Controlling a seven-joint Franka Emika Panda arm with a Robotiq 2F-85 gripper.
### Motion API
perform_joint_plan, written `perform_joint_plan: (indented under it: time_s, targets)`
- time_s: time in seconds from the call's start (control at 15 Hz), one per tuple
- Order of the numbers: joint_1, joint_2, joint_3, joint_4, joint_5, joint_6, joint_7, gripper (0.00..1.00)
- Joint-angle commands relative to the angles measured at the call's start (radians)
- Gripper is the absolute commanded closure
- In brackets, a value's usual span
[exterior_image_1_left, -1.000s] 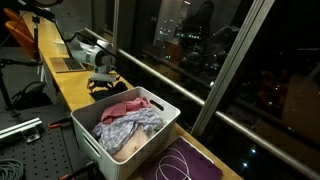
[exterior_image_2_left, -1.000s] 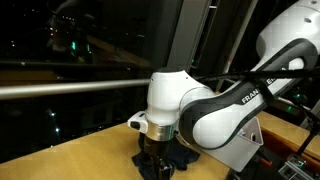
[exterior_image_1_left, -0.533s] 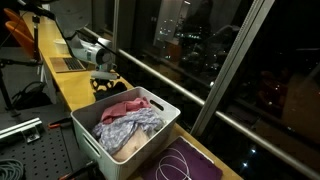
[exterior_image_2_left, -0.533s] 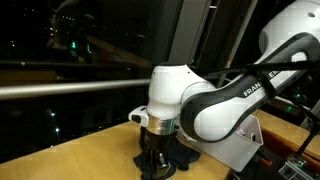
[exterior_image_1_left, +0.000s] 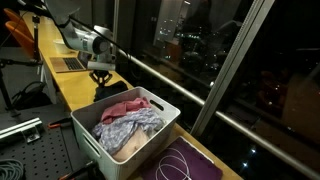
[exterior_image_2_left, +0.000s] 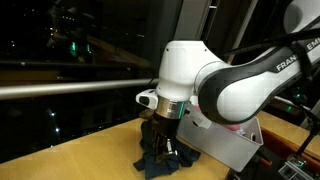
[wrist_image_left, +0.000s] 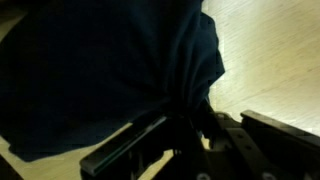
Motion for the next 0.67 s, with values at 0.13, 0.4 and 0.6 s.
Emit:
perform_joint_plan:
  time_s: [0.13, 0.4, 0.6]
  targets:
    - [-0.047, -0.263, 0.024, -0.140, 0.009, -0.023, 0.008, 0.96]
    - [-0.075, -0.428, 0.009, -0.142, 0.003, -0.033, 0.002, 0.96]
    - [-0.108, -0.546, -0.007, -0.124, 0.006, -0.058, -0.009, 0.96]
